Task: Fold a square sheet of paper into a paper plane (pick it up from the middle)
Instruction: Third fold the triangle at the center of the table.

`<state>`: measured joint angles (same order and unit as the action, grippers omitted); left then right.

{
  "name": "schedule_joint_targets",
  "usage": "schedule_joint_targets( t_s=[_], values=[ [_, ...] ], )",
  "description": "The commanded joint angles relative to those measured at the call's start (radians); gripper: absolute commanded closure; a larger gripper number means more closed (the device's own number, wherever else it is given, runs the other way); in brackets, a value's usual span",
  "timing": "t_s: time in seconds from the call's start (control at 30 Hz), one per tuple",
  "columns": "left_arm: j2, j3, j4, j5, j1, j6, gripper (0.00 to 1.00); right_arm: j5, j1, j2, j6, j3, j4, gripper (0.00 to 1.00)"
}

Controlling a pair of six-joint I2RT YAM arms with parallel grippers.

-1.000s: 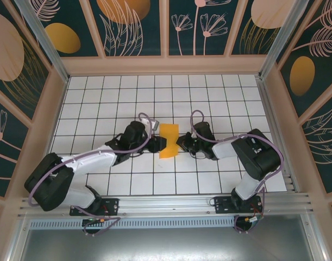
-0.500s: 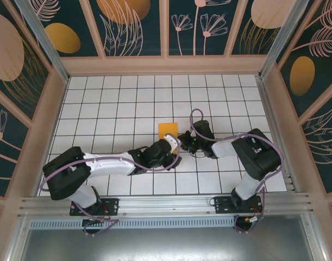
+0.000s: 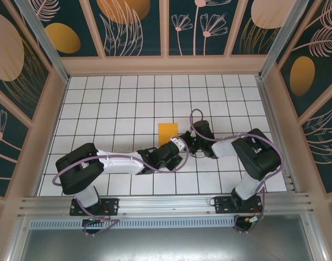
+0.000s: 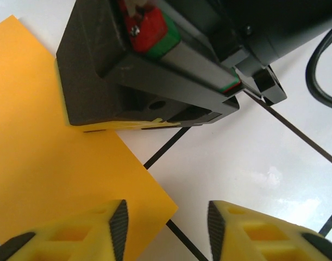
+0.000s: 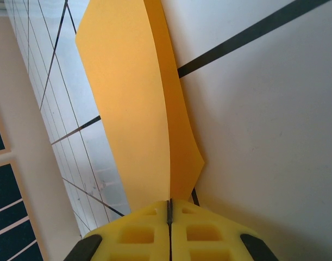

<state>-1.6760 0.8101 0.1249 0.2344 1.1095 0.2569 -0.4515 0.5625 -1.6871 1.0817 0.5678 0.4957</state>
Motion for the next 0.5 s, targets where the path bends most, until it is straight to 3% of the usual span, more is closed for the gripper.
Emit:
schedule_joint_targets(
  t_s=[0.0, 0.33, 0.47],
  values=[
    [0.012, 0.013, -0.016, 0.033, 0.007, -0.009, 0.59, -0.012, -0.003, -0.011, -0.002, 0.02, -0.019, 0.92],
    [0.089, -0.024, 0.011, 0.113, 0.007, 0.011, 0.97, -0.003, -0.003, 0.002, -0.011, 0.014, -0.03, 0.91],
    [0.096, -0.029, 0.011, 0.125, 0.007, 0.013, 1.0, -0.004, -0.003, 0.005, -0.011, 0.014, -0.03, 0.91]
  ],
)
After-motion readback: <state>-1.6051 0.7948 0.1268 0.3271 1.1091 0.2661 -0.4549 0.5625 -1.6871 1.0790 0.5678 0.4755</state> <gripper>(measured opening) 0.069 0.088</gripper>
